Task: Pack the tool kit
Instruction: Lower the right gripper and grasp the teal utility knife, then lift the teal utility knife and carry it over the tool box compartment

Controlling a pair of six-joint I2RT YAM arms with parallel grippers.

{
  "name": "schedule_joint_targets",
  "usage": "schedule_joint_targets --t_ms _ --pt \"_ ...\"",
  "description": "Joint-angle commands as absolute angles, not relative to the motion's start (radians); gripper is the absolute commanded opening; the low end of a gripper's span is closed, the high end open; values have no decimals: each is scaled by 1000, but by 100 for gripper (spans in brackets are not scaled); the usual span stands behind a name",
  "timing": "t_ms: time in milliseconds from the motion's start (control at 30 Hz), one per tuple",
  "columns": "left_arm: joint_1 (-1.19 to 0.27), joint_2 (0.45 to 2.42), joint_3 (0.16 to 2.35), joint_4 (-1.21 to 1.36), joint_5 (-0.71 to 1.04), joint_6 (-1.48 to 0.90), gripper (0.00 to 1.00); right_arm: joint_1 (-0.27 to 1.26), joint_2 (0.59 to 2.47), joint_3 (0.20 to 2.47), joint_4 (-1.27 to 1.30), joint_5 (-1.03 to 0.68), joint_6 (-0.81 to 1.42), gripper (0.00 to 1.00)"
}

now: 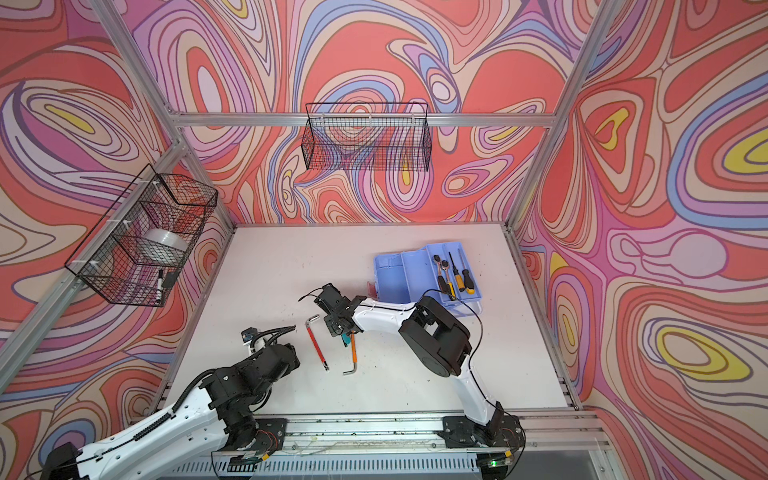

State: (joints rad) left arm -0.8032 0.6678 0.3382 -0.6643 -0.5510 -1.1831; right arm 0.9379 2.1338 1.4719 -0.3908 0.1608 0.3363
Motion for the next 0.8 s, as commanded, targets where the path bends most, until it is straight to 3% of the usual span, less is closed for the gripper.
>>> schedule_joint_targets --t_ms 0,767 --pt "-794 655 331 -721 -566 -1207 100 918 2135 1422 -390 80 358 31" --pt "-794 642 322 -721 -562 -1218 100 885 2086 1379 -363 12 383 18"
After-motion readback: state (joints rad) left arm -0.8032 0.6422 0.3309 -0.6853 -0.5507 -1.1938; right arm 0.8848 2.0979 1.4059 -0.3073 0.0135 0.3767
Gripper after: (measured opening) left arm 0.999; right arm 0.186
